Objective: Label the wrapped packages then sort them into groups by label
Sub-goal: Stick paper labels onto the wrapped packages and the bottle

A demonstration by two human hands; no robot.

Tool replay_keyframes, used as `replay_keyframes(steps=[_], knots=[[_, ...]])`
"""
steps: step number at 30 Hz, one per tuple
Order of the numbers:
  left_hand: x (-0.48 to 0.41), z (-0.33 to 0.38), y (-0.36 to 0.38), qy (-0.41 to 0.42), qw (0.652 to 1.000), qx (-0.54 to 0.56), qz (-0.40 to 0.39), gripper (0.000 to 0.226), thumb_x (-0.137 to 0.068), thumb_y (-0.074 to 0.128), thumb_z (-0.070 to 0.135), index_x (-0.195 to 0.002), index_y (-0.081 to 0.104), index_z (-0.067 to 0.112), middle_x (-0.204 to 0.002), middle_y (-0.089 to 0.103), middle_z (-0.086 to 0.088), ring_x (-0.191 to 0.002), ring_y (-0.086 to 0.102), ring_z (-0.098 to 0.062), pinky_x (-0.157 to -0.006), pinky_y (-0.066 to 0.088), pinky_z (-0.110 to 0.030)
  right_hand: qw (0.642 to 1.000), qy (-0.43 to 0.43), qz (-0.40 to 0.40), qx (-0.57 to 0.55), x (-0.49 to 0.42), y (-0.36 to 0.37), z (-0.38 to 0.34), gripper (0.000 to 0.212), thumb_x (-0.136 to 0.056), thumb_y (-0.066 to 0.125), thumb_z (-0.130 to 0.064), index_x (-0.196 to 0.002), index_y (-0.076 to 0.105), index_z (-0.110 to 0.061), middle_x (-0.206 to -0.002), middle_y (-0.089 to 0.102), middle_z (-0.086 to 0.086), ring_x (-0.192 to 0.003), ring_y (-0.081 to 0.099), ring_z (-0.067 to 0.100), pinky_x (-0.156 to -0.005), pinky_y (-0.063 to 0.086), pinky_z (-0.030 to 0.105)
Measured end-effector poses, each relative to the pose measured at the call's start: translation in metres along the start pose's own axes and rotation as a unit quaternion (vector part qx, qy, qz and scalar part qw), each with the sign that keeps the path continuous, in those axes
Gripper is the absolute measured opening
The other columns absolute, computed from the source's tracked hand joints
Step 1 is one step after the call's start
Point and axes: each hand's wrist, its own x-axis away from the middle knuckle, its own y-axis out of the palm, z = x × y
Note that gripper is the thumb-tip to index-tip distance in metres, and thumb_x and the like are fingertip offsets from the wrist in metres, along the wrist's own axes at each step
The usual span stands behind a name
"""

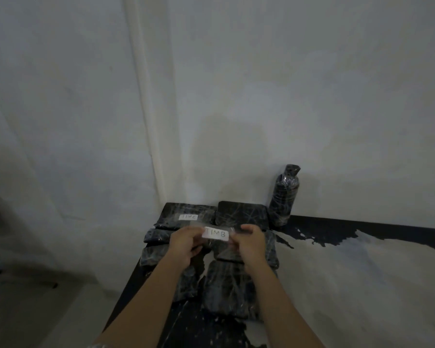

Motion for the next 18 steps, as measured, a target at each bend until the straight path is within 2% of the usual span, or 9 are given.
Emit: replay_keyframes(steps=[3, 5, 7, 9, 10, 12, 15, 18], knots=[[-0.02, 0.005, 0.02, 0.055, 0.996, -0.065, 0.004, 0.012, -0.083, 0.064, -0.001, -0.08, 0.056, 0.008, -0.074, 0.062, -0.013, -0.058, 0.056, -0.018, -0.051, 0.046, -0.025, 0.995, -0.051, 0.027, 0.084, -0.033, -0.012, -0.007, 0.024, -0.083, 0.067, -0.001, -0.103, 0.054, -0.006, -0.086, 0.063, 0.01, -0.079, 0.065, 0.023, -0.068, 0.058, 0.035], [-0.033, 0.008, 0.035, 0.101, 0.988, -0.113, 0.035, 0.021, -0.081, 0.066, -0.003, -0.089, 0.05, 0.008, -0.076, 0.059, -0.013, -0.06, 0.056, -0.023, -0.048, 0.047, -0.027, 0.988, -0.064, 0.036, 0.137, -0.052, -0.017, -0.011, 0.019, -0.083, 0.067, -0.001, -0.099, 0.057, -0.004, -0.085, 0.064, 0.011, -0.085, 0.066, 0.029, -0.075, 0.058, 0.041], [-0.048, 0.009, 0.053, 0.14, 0.977, -0.151, 0.053, 0.025, -0.08, 0.066, -0.006, -0.087, 0.048, 0.009, -0.079, 0.055, -0.011, -0.069, 0.056, -0.026, -0.053, 0.051, -0.027, 0.983, -0.069, 0.055, 0.16, -0.073, -0.022, -0.013, 0.014, -0.081, 0.068, 0.0, -0.092, 0.059, -0.003, -0.082, 0.062, 0.01, -0.086, 0.065, 0.03, -0.077, 0.057, 0.042], [-0.064, 0.008, 0.068, 0.181, 0.962, -0.199, 0.054, 0.023, -0.079, 0.066, -0.008, -0.073, 0.051, 0.009, -0.073, 0.054, -0.006, -0.07, 0.053, -0.022, -0.053, 0.048, -0.016, 0.979, -0.069, 0.079, 0.173, -0.094, -0.024, -0.014, 0.013, -0.081, 0.068, 0.0, -0.091, 0.061, -0.003, -0.083, 0.062, 0.011, -0.086, 0.064, 0.028, -0.078, 0.056, 0.039], [-0.072, 0.007, 0.074, 0.196, 0.953, -0.227, 0.047, 0.022, -0.079, 0.066, -0.007, -0.069, 0.055, 0.009, -0.069, 0.055, -0.004, -0.069, 0.053, -0.02, -0.056, 0.048, -0.015, 0.976, -0.07, 0.09, 0.187, -0.104, -0.025, -0.013, 0.013, -0.081, 0.068, -0.001, -0.093, 0.062, -0.001, -0.085, 0.064, 0.013, -0.084, 0.063, 0.026, -0.077, 0.055, 0.036], [-0.091, 0.004, 0.084, 0.199, 0.942, -0.267, 0.034, 0.005, -0.079, 0.068, -0.004, -0.077, 0.067, 0.001, -0.071, 0.063, -0.009, -0.066, 0.054, -0.015, -0.068, 0.051, -0.023, 0.966, -0.076, 0.105, 0.225, -0.125, -0.025, -0.011, 0.013, -0.083, 0.066, -0.002, -0.095, 0.063, 0.001, -0.093, 0.067, 0.017, -0.081, 0.059, 0.021, -0.078, 0.053, 0.034], [-0.109, 0.0, 0.093, 0.198, 0.924, -0.326, 0.046, 0.014, -0.08, 0.07, 0.003, -0.092, 0.07, -0.004, -0.092, 0.07, -0.019, -0.076, 0.061, -0.018, -0.071, 0.045, -0.015, 0.947, -0.101, 0.109, 0.286, -0.142, -0.024, -0.009, 0.012, -0.086, 0.063, -0.002, -0.096, 0.063, 0.004, -0.097, 0.067, 0.02, -0.083, 0.06, 0.024, -0.074, 0.048, 0.028], [-0.126, -0.006, 0.101, 0.203, 0.908, -0.365, 0.034, 0.019, -0.08, 0.069, 0.003, -0.097, 0.069, -0.005, -0.1, 0.069, -0.02, -0.095, 0.065, -0.028, -0.084, 0.049, -0.023, 0.92, -0.123, 0.099, 0.359, -0.154, -0.022, -0.006, 0.014, -0.09, 0.057, -0.005, -0.098, 0.061, 0.005, -0.1, 0.066, 0.023, -0.092, 0.063, 0.033, -0.077, 0.049, 0.032]])
